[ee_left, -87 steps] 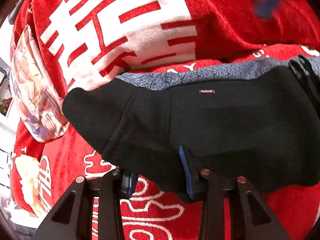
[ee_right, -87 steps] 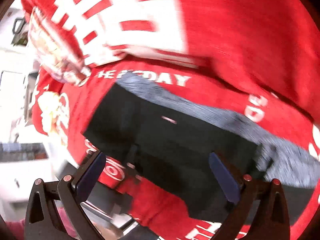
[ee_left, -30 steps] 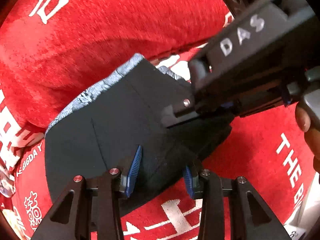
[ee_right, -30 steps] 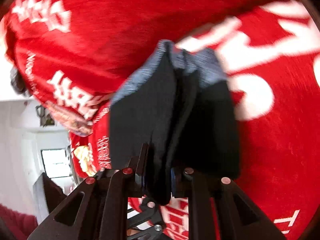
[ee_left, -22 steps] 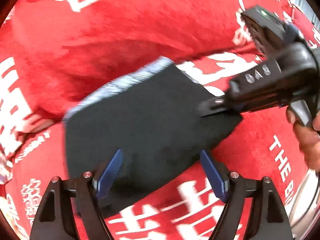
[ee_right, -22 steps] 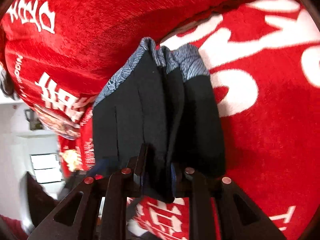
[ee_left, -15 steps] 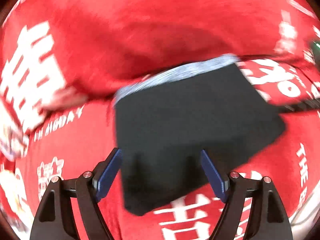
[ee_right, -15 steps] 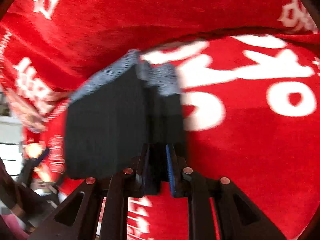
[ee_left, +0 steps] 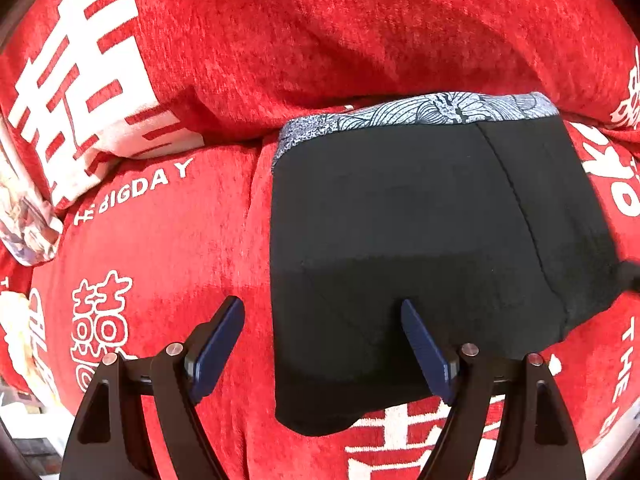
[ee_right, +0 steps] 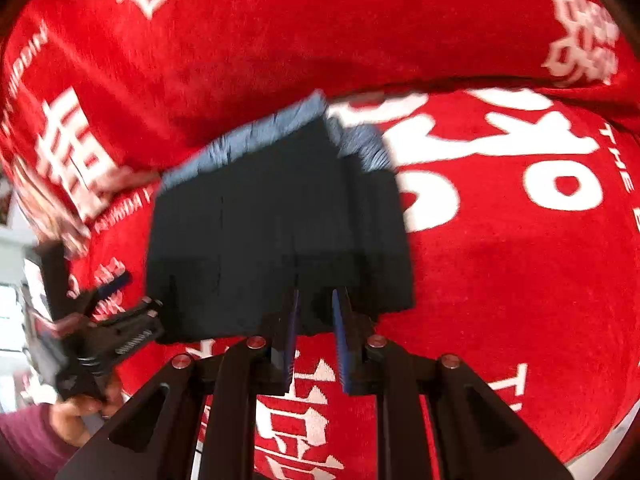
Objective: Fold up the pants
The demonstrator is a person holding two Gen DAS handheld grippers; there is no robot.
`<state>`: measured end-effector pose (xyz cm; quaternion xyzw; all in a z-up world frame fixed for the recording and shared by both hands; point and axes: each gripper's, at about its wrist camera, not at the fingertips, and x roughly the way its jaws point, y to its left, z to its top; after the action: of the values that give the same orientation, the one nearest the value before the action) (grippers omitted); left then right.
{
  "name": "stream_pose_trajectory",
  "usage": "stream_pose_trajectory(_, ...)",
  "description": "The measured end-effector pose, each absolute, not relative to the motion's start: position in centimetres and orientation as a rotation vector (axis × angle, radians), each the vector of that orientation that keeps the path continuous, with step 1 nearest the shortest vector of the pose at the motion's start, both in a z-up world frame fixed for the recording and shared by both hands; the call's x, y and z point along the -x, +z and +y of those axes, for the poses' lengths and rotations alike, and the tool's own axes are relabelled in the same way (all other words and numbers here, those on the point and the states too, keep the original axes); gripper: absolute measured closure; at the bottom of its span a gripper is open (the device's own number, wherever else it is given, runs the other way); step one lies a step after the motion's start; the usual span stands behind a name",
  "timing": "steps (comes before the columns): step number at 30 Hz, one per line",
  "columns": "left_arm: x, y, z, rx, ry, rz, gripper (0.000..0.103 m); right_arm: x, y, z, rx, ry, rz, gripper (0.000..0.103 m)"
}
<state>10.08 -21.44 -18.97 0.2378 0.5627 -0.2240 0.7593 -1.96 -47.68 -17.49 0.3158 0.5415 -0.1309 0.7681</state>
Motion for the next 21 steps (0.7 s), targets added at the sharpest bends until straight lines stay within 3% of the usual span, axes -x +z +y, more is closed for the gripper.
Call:
stream_pose_trajectory(1, -10.2, -19.0, -21.3, -0.510, -0.494, 1.241, 0.020, 1.5, -18.4, -47.4, -0.673, -0.290, 1.206, 0.084)
stream_pose_trajectory(3, -10.5, -19.0, -20.9, -0.507, -0.481, 1.262, 0.007, 1.4, -19.9, -47.6, -0.672, -0.317, 1.240, 0.084)
stream_pose_trajectory(18, -11.0, -19.5, -19.7, -0.498, -0.488, 1.328, 0.006, 1.9, -20.2, -48.0, -0.726, -0.355, 1.256, 0.084)
stream_pose_trajectory(19, -11.0, -19.5, -19.7, -0.500, -0.487, 1.329, 0.001, 1.9, -20.2, -48.0, -0.727, -0.353, 1.258, 0.084)
stream_pose_trajectory(21, -11.0, -19.6, -19.7, -0.505, -0.481, 1.331, 0.001, 1.7, -20.4, -48.1, -0.732, -0.351, 1.261, 0.084)
